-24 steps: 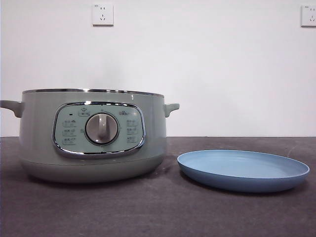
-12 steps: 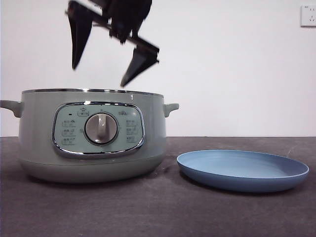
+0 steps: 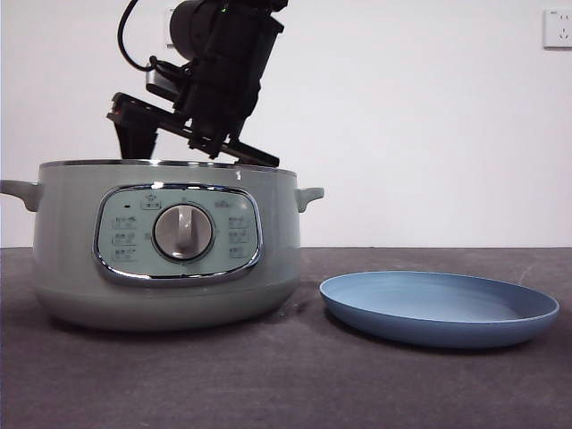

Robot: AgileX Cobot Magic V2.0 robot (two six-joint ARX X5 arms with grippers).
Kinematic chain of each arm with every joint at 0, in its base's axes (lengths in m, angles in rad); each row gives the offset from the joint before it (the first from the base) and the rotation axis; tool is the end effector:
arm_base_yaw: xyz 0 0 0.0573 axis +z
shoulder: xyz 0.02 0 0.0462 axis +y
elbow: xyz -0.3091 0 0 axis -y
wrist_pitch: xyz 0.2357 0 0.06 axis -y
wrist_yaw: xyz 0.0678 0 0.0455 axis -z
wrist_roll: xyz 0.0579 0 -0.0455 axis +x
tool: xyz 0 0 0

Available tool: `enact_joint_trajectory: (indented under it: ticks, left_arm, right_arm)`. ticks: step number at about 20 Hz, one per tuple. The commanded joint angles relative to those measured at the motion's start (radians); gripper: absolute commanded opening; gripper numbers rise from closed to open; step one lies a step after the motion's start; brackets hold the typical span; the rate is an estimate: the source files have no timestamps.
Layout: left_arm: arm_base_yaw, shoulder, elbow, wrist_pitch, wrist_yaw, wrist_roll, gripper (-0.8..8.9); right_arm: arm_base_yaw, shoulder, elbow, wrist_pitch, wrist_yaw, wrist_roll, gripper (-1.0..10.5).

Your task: Take the potato out from the steamer,put the potato on the plate,close the lid

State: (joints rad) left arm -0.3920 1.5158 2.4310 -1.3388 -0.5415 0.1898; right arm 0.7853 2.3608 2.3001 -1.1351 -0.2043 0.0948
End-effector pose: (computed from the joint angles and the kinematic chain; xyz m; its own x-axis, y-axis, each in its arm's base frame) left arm 0.2019 -0.0512 0.5873 0.9189 0.1779 -0.3522 -0.0333 0.9244 0.3800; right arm 0.3623 0.3788 0.2508 0.1102 0.3971 -0.9112 -0.6793 0.6993 0.2226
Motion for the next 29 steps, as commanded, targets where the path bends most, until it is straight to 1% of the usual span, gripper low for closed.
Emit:
enact_joint_trajectory:
  ticks: [1,2,3,5,6,7,9,10,12,14,16,17,18,20,22,23,25,27,29]
  left_arm:
    - [0.001,-0.016,0.012,-0.051,0.005,-0.006,-0.08]
    - [0.001,-0.016,0.012,-0.051,0.005,-0.006,-0.08]
    - [0.001,-0.016,0.012,-0.051,0.004,-0.006,-0.08]
    - [0.001,-0.016,0.012,-0.051,0.005,-0.006,-0.08]
    - [0.001,-0.016,0.012,-0.051,0.005,-0.006,-0.08]
    - [0.001,-0.016,0.012,-0.051,0.005,-0.006,-0.08]
    - [0.001,-0.016,0.012,-0.051,0.005,-0.006,-0.08]
    - [0.001,-0.016,0.012,-0.051,0.006,-0.006,-0.08]
    - [0.001,-0.016,0.012,-0.051,0.050,-0.006,-0.08]
    - [0.001,-0.012,0.012,-0.045,0.122,-0.006,-0.08]
    - [0.001,0.002,0.012,-0.016,0.213,-0.005,-0.08]
    - [0.001,0.007,0.012,-0.010,0.255,-0.005,-0.08]
    - [0.001,0.019,0.012,0.001,0.297,-0.005,-0.08]
    - [0.001,0.037,0.012,0.011,0.341,-0.002,-0.08]
    - [0.001,0.055,0.012,0.014,0.368,-0.001,-0.08]
    - [0.001,0.062,0.012,0.015,0.380,-0.001,-0.08]
    - [0.001,0.073,0.012,0.014,0.397,-0.001,-0.08]
    - [0.001,0.079,0.012,0.015,0.403,-0.001,-0.08]
    - [0.001,0.084,0.012,0.023,0.435,-0.001,-0.08]
  right_arm:
    - [0.016,0.026,0.002,0.000,-0.003,0.005,3.3]
    - [0.024,0.026,0.002,0.003,-0.004,-0.026,0.4]
    - [0.032,0.026,0.002,0.005,-0.002,-0.047,-0.1]
    - [0.034,0.026,0.002,0.004,0.016,-0.063,-0.1]
    - [0.034,0.026,0.002,0.006,0.047,-0.068,-0.1]
    - [0.034,0.025,0.016,0.002,0.060,-0.070,-0.1]
    - [0.017,0.002,0.094,-0.018,0.063,-0.079,-0.1]
    - [0.007,-0.018,0.148,-0.039,0.082,-0.093,-0.1]
    - [-0.026,-0.097,0.251,-0.104,0.130,-0.097,-0.1]
    - [-0.067,-0.208,0.267,-0.155,0.203,-0.097,-0.1]
    - [-0.117,-0.304,0.267,-0.240,0.296,-0.097,-0.1]
    - [-0.140,-0.331,0.267,-0.241,0.315,-0.096,-0.1]
    - [-0.168,-0.365,0.267,-0.242,0.316,-0.095,-0.1]
    - [-0.216,-0.404,0.267,-0.245,0.336,-0.081,-0.1]
    - [-0.262,-0.425,0.266,-0.249,0.399,-0.061,-0.1]
    - [-0.288,-0.431,0.266,-0.251,0.417,-0.057,-0.1]
    - [-0.349,-0.448,0.235,-0.251,0.417,-0.047,-0.1]
    - [-0.389,-0.472,0.172,-0.251,0.404,-0.030,-0.1]
    - [-0.412,-0.502,0.071,-0.251,0.342,-0.029,-0.1]
